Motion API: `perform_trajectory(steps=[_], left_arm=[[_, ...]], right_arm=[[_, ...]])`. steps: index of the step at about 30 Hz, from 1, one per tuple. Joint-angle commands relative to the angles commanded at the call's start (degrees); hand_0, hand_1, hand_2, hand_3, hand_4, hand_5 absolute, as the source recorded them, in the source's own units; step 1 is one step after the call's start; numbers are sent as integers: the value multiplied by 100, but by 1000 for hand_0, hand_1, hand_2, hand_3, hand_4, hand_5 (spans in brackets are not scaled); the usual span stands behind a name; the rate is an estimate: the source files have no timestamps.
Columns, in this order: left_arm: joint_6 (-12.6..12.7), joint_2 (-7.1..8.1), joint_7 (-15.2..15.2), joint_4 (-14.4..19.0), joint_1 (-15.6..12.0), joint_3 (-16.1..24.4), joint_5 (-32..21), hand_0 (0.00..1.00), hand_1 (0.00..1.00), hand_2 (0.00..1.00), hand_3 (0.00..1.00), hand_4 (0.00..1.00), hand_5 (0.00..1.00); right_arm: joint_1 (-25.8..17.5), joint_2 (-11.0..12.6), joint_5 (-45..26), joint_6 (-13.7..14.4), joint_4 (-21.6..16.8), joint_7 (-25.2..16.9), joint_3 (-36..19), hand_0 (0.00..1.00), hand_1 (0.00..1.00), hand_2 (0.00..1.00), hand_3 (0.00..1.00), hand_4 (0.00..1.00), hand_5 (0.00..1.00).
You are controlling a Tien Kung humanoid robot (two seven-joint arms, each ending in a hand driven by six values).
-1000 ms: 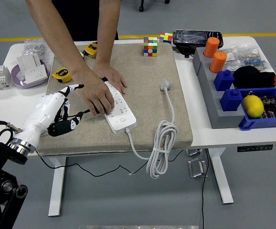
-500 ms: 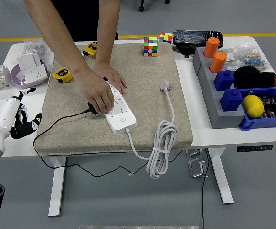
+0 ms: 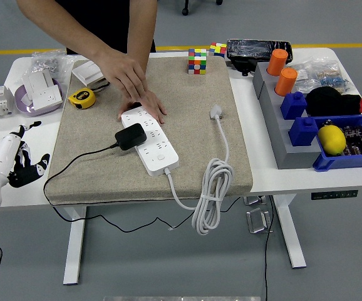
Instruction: Pick up the plug,place it near the board,insert it into the board,press the button
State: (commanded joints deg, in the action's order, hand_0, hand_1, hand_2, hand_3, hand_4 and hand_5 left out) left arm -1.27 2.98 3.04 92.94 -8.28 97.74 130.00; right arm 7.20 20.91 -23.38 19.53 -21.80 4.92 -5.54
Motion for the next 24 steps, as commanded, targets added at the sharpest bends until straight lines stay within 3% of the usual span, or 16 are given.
perform_trajectory(steps=[5, 10, 17, 24], left_arm=[[-237, 148, -85, 369, -70, -529, 0, 159, 24, 134, 871, 651, 2], [-454, 245, -160, 581, 63, -1200, 0, 158, 24, 135, 871, 654, 2], [-720, 456, -216, 223, 606, -2255, 0, 158, 23, 134, 872, 657, 2], [-819, 543, -241, -539, 1409, -3022, 0, 161, 22, 134, 874, 657, 2]], right_arm=[[-4, 4, -15, 2, 4, 3, 26, 861, 860, 828, 829, 998, 998], [28, 4, -7, 7, 1, 0, 27, 860, 859, 828, 829, 998, 998], [44, 2, -28, 8, 10, -2, 32, 860, 859, 828, 830, 998, 998], [66, -15, -28, 8, 13, -10, 34, 860, 860, 828, 830, 998, 998]])
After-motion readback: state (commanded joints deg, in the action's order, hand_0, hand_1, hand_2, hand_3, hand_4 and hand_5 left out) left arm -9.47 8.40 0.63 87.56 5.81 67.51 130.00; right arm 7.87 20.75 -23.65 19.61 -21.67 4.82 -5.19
